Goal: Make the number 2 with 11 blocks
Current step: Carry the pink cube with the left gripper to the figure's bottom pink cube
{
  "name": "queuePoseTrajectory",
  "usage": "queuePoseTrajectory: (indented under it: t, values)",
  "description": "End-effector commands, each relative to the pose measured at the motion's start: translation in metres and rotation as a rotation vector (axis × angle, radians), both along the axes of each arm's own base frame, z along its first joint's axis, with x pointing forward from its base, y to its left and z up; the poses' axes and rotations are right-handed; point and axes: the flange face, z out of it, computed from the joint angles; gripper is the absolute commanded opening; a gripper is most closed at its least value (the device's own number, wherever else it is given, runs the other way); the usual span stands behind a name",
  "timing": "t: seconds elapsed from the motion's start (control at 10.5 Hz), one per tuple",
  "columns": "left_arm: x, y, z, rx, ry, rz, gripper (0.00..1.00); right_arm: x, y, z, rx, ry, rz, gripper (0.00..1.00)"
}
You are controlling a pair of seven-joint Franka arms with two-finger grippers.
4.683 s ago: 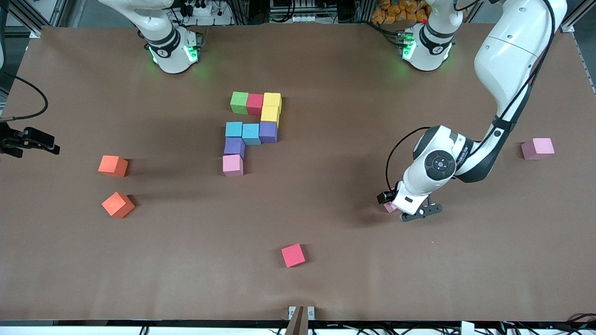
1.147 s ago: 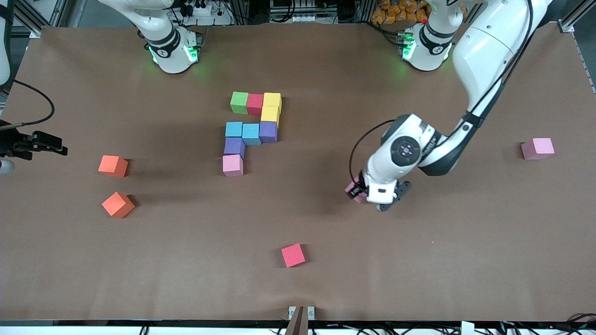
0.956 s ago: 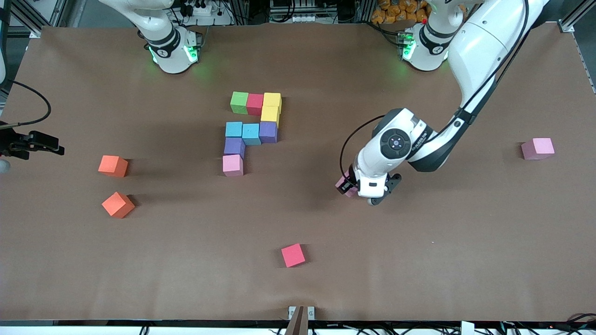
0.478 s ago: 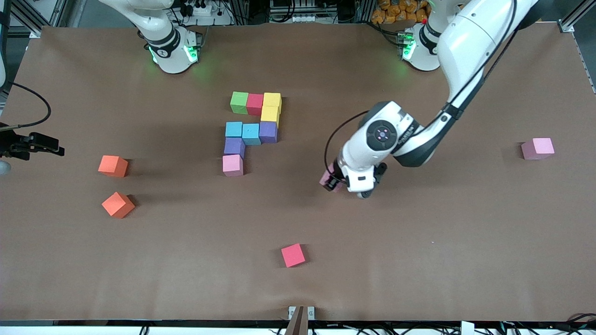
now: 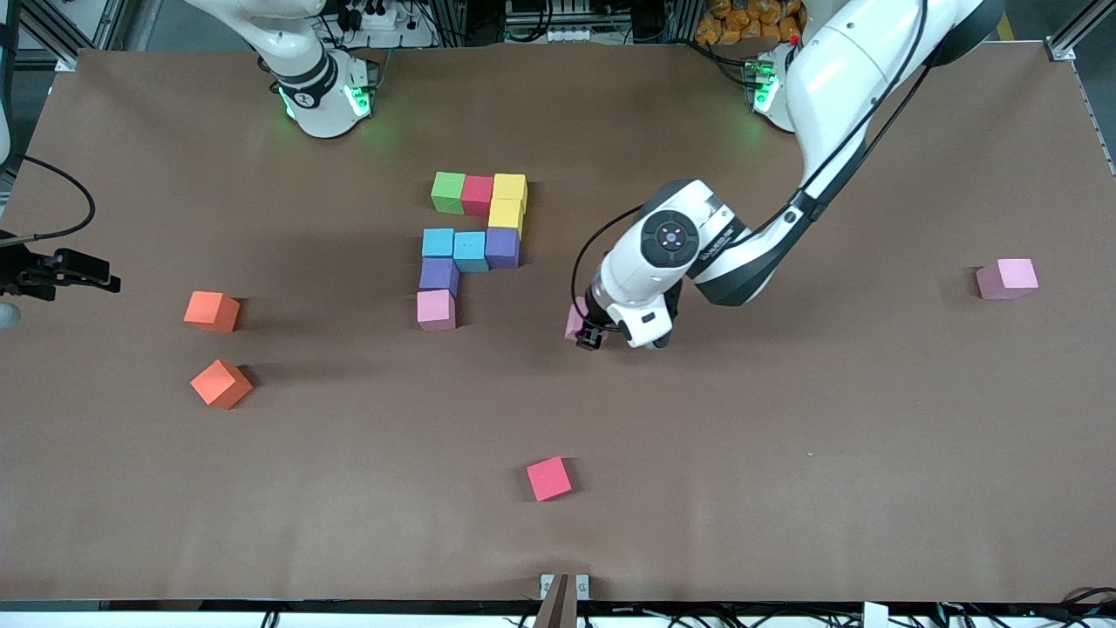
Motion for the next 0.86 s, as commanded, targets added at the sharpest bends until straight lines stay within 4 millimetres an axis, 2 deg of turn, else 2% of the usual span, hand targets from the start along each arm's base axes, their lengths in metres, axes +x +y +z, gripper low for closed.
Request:
queuePoseTrajectory:
  t: [0.0, 0.19, 0.48, 0.57, 0.76]
  values:
    - [-0.004, -0.036, -0.005, 0.015, 0.001, 0.077, 0.1, 0.002, -0.003, 0.001, 0.017, -0.006, 0.008, 1.0]
    - [-0.017, -0.065, -0.009, 0.015, 0.011, 0.136, 0.1, 0.002, -0.003, 0.0, 0.017, -0.005, 0.008, 1.0]
    - [-0.028, -0.089, 0.002, -0.005, -0.001, 0.148, 0.1, 0.002, -0.003, 0.0, 0.017, -0.005, 0.008, 1.0]
    - [-0.037, -0.103, -0.001, -0.015, -0.005, 0.125, 0.1, 0.002, -0.003, -0.001, 0.018, -0.002, 0.008, 1.0]
    - [-0.032, -0.119, 0.002, -0.071, -0.017, 0.163, 0.1, 0.001, -0.004, -0.001, 0.018, -0.002, 0.007, 1.0]
